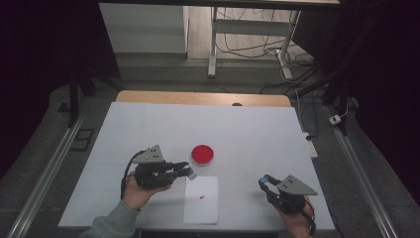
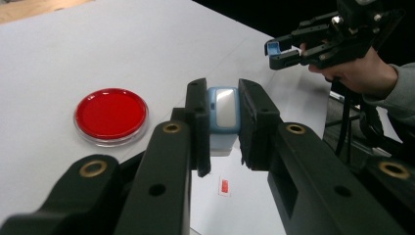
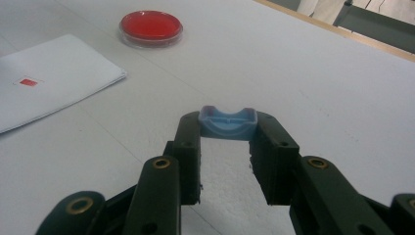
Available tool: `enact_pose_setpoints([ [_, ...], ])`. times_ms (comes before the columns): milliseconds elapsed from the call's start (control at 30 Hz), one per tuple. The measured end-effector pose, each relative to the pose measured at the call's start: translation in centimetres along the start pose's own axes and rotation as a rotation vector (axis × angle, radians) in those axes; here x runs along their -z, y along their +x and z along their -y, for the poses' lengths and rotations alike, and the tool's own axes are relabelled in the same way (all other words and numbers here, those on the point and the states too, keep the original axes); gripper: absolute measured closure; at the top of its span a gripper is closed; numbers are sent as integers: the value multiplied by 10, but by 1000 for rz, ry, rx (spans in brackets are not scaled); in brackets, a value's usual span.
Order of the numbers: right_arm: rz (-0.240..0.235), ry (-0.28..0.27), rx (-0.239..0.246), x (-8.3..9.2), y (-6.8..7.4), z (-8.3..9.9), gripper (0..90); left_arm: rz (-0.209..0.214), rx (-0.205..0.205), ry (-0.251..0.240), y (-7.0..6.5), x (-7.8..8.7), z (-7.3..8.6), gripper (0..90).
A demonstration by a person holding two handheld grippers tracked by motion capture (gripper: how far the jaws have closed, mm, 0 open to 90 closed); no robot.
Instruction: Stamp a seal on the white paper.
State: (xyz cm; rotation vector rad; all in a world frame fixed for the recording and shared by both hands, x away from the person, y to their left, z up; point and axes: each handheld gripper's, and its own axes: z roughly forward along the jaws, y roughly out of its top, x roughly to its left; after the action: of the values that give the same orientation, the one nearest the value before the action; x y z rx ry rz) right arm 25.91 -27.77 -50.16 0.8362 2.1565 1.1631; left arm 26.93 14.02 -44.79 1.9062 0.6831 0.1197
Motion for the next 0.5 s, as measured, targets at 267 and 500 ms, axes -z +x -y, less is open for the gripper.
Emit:
enact_pose_setpoints([
  [267, 2, -2, 1, 0, 0, 0, 649, -7, 24, -24, 5, 6, 1, 761],
  [500, 3, 3, 2, -1, 0, 0, 649, -10, 26, -24, 6, 4, 1, 760],
])
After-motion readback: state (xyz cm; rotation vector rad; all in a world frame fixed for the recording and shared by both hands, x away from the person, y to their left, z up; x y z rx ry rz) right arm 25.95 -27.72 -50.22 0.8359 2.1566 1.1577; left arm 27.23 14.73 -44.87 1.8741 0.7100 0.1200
